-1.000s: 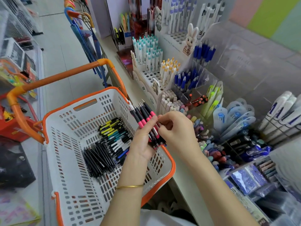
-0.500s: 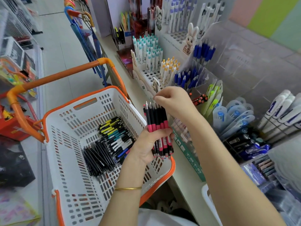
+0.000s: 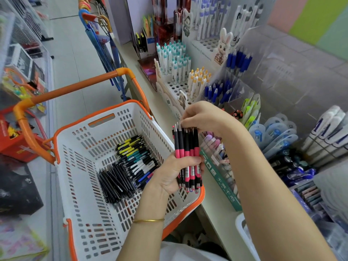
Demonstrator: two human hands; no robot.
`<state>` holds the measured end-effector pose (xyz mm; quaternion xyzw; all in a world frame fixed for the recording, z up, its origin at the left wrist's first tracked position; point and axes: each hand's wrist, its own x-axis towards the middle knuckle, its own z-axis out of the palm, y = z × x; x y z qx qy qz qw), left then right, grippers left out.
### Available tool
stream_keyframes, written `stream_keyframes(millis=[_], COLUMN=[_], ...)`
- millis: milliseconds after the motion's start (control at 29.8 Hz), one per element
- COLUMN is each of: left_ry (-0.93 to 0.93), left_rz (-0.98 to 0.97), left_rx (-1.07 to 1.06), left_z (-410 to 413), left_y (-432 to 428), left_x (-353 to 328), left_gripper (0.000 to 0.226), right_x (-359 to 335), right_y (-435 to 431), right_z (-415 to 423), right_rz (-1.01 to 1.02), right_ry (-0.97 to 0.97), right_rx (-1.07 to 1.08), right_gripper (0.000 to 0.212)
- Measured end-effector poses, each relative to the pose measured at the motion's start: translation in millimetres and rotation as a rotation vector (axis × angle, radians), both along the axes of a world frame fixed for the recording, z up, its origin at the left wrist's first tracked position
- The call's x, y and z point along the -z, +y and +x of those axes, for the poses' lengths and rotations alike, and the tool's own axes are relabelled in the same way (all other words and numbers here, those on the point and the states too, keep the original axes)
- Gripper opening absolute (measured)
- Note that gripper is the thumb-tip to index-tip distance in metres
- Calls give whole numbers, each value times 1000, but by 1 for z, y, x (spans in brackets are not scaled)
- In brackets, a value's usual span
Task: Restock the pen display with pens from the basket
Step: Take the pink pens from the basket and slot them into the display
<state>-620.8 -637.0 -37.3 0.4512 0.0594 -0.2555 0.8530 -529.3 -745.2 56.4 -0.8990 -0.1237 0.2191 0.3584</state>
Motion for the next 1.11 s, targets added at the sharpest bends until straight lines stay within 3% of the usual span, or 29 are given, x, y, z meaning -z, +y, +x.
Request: stream_keyframes(millis=[235, 369, 504, 604, 839, 974, 1108], left_ry=[56, 77, 77, 109, 217, 229, 205], left_rz=[-4, -29, -145, -229, -153, -116, -132], left_rx=[66, 92, -13, -140, -355, -409, -397], left_z=[-1, -5, -2, 2, 14, 16, 15], left_y=[3, 4, 5, 2, -3, -4, -4], left_x=[3, 5, 2, -1, -8, -11, -14], left_gripper=[17, 24, 30, 27, 7, 38, 42], right_x=[4, -8, -15, 0, 46, 56, 61], right_y=[1, -2, -6, -4, 2, 2, 3], right_z=[7, 16, -6, -31, -77, -85, -87], right_rz=[119, 266, 610, 636, 364, 336, 313], right_ry=[-132, -416, -585, -552, -585, -621, -611], right_rx=[214, 471, 729, 666, 496, 401, 332], right_gripper=[33, 23, 5, 14, 23, 23, 28])
